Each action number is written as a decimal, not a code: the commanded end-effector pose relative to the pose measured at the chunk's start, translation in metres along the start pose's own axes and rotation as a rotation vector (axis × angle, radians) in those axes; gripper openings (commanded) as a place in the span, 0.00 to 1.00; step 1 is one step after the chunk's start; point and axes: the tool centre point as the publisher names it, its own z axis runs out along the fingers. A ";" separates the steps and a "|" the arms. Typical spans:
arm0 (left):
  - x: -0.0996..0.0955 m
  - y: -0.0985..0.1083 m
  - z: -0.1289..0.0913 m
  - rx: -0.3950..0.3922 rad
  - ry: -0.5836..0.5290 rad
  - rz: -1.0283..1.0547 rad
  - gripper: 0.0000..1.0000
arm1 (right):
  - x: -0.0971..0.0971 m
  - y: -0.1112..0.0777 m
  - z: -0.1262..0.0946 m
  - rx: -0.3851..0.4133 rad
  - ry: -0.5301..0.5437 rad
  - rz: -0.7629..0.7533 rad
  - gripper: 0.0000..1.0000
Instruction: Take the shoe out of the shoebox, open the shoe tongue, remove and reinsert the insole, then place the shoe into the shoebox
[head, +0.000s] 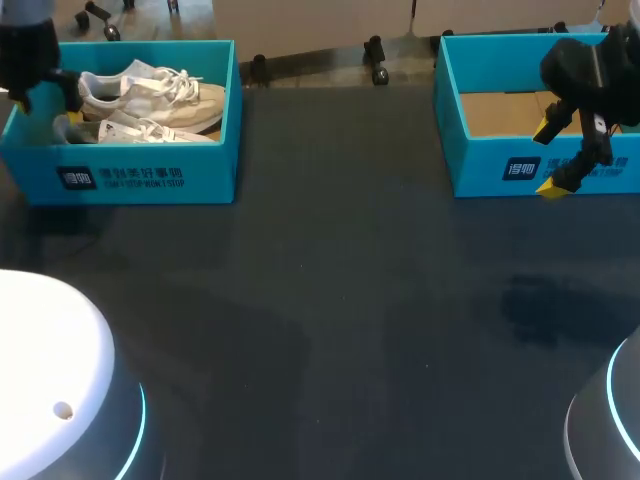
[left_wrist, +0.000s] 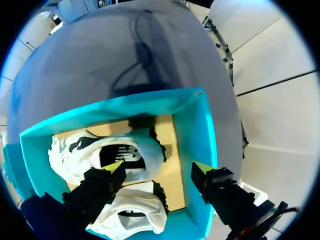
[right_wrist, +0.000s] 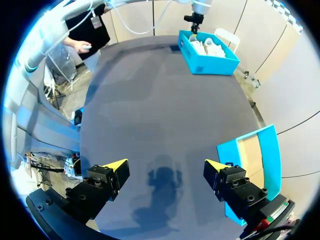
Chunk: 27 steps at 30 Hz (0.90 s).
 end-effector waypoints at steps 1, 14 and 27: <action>-0.004 0.003 0.011 -0.013 0.007 -0.010 0.80 | -0.001 0.001 0.001 0.003 0.002 0.001 1.00; -0.008 0.013 0.042 -0.029 0.009 -0.025 0.64 | -0.001 0.001 0.001 0.003 0.002 0.001 1.00; -0.004 0.012 0.065 0.006 -0.003 -0.024 0.65 | -0.001 0.001 0.001 0.003 0.002 0.001 1.00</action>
